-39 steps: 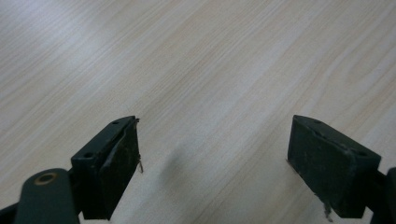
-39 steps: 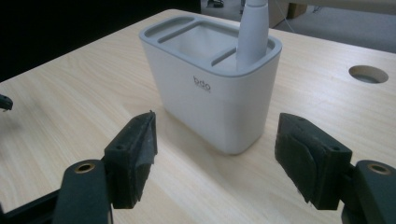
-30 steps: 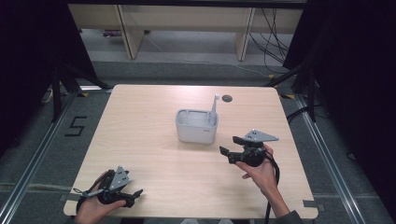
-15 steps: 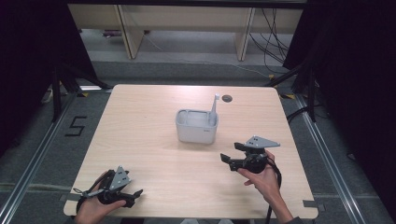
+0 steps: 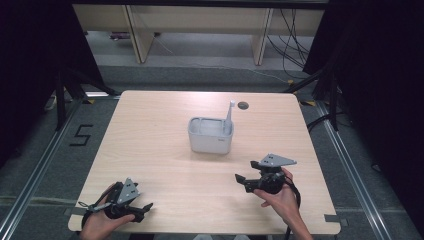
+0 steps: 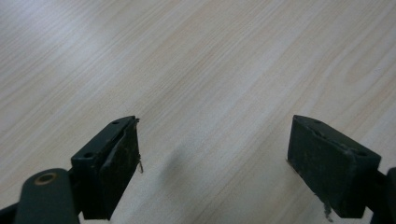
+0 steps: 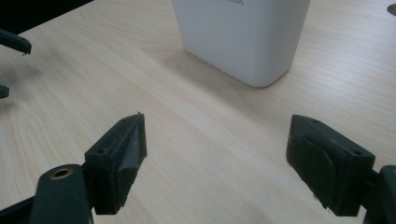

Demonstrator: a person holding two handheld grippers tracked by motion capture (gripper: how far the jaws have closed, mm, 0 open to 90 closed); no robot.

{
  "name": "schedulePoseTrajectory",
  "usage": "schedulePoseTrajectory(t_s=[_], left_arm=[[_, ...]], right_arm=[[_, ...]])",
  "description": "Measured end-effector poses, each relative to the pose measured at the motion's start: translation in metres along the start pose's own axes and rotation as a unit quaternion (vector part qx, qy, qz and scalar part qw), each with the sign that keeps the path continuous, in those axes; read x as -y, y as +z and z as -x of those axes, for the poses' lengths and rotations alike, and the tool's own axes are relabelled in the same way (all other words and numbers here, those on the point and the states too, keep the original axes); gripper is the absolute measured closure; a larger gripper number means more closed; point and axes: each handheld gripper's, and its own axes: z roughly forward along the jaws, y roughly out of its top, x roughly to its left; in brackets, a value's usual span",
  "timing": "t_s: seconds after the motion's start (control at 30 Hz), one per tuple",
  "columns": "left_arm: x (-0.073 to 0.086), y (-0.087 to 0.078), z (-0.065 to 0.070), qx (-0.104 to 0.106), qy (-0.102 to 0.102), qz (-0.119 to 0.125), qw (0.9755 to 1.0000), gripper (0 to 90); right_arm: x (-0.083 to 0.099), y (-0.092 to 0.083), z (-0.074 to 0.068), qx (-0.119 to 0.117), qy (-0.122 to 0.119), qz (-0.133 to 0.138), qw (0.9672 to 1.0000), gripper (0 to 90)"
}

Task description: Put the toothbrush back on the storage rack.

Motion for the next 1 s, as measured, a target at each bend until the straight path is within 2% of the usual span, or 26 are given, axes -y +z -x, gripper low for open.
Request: schedulePoseTrajectory(t_s=[0.03,0.1,0.17,0.2,0.23,0.3,0.33,0.37,0.4,0.47,0.5,0.6,0.63,0.67,0.7,0.73,0.8,0.83,0.87,0.9,0.93,0.97,1.0], left_arm=[[0.000,0.000,0.000,0.000,0.000,0.000,1.0000,16.3],[0.000,0.000,0.000,0.000,0.000,0.000,1.0000,16.2],[0.000,0.000,0.000,-0.001,0.001,0.000,1.0000,16.2],[0.000,0.000,0.000,0.000,0.000,0.000,1.0000,16.2],[0.000,0.000,0.000,0.000,0.000,0.000,1.0000,16.3],[0.000,0.000,0.000,0.000,0.000,0.000,1.0000,16.2],[0.000,0.000,0.000,0.000,0.000,0.000,1.0000,16.2],[0.000,0.000,0.000,0.000,0.000,0.000,1.0000,16.2],[0.000,0.000,0.000,0.000,0.000,0.000,1.0000,16.2],[0.000,0.000,0.000,0.000,0.000,0.000,1.0000,16.2],[0.000,0.000,0.000,0.000,0.000,0.000,1.0000,16.2],[0.000,0.000,0.000,0.000,-0.001,0.000,1.0000,16.2],[0.000,0.000,0.000,0.000,0.000,0.000,1.0000,16.2],[0.000,0.000,0.000,0.000,0.000,0.000,1.0000,16.2],[0.000,0.000,0.000,-0.001,0.000,0.000,1.0000,16.2],[0.000,0.000,0.000,-0.001,0.000,0.000,1.0000,16.2],[0.000,0.000,0.000,-0.001,0.001,0.000,1.0000,16.2],[0.000,0.000,0.000,-0.002,-0.002,0.001,1.0000,16.2],[0.000,0.000,0.000,-0.001,0.001,0.000,1.0000,16.2],[0.000,0.000,0.000,-0.001,0.000,0.000,1.0000,16.2],[0.000,0.000,0.000,-0.001,0.001,0.000,1.0000,16.2],[0.000,0.000,0.000,-0.001,0.001,0.000,1.0000,16.2],[0.000,0.000,0.000,-0.002,0.001,0.001,1.0000,16.2]], right_arm=[[0.000,0.000,0.002,0.003,-0.016,-0.003,0.9999,20.8],[0.003,0.000,-0.001,-0.008,-0.005,-0.008,0.9999,20.5],[0.005,-0.001,-0.003,-0.005,-0.001,-0.011,0.9999,20.5],[0.005,-0.001,-0.001,-0.003,-0.014,-0.008,0.9999,20.5],[0.006,-0.002,-0.003,-0.009,-0.002,-0.013,0.9999,20.4],[0.007,-0.002,-0.002,-0.007,-0.013,-0.006,0.9999,20.4],[0.008,-0.003,-0.002,-0.013,-0.013,-0.011,0.9998,20.3],[0.009,-0.005,-0.005,-0.010,0.008,-0.016,0.9998,20.0],[0.010,-0.004,-0.004,-0.008,-0.006,-0.011,0.9999,19.4],[0.012,-0.005,-0.004,-0.009,-0.003,-0.013,0.9999,19.0],[0.014,-0.006,-0.003,-0.007,-0.013,-0.013,0.9998,18.8],[0.017,-0.008,-0.006,-0.007,0.003,-0.019,0.9998,17.9],[0.018,-0.008,-0.005,-0.008,-0.003,-0.017,0.9998,17.7],[0.019,-0.010,-0.007,-0.008,0.006,-0.022,0.9997,17.4],[0.020,-0.011,-0.004,0.001,-0.012,-0.019,0.9997,17.0],[0.022,-0.010,-0.005,-0.010,0.001,-0.023,0.9997,16.9],[0.023,-0.012,-0.006,-0.004,-0.001,-0.027,0.9996,16.9],[0.024,-0.013,-0.005,-0.001,-0.011,-0.023,0.9997,16.9],[0.026,-0.014,-0.008,-0.005,0.010,-0.027,0.9996,16.8],[0.026,-0.014,-0.006,-0.011,-0.005,-0.030,0.9995,16.8],[0.027,-0.015,-0.007,0.001,-0.005,-0.026,0.9997,16.7],[0.029,-0.015,-0.009,-0.008,0.013,-0.030,0.9994,16.7],[0.030,-0.016,-0.008,-0.001,0.002,-0.033,0.9995,16.7]])
